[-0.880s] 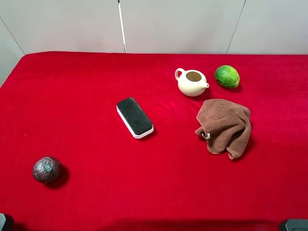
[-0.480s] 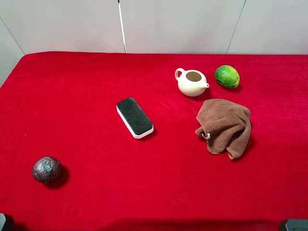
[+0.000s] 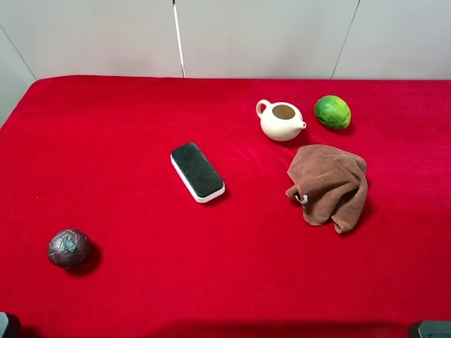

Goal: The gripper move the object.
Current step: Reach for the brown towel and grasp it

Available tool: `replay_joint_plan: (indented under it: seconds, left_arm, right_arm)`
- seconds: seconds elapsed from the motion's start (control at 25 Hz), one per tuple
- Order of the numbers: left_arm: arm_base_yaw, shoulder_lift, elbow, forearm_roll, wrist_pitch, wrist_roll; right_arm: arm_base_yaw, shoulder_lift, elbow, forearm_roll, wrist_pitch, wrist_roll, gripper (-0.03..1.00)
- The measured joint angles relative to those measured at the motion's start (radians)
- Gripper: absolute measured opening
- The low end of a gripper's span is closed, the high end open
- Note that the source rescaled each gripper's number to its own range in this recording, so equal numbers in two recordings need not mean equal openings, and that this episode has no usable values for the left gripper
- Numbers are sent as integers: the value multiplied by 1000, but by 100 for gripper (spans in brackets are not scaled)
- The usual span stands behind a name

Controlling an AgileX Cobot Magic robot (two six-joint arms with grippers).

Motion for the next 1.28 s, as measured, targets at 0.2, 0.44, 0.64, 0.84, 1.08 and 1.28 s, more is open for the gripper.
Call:
replay_joint_plan:
  seconds: [0.2,0.44,0.64,0.84,1.08,1.28]
  left_arm:
    - [0,0,0,0,0,0]
    - [0,0,0,0,0,0]
    - [0,0,0,0,0,0]
    - [0,0,0,0,0,0]
    - [0,0,0,0,0,0]
    - [0,0,0,0,0,0]
  right_arm:
    - [0,181,-46,20,1,-33,100]
    - [0,447,-149,60,1,-136,100]
    - [15,658,-243,86,4,-198,100]
    - [93,863,-344,51,24,-207,100]
    - [170,1085,-447,32,23,-209,100]
    - [187,1231,-502,53,22,-211,100]
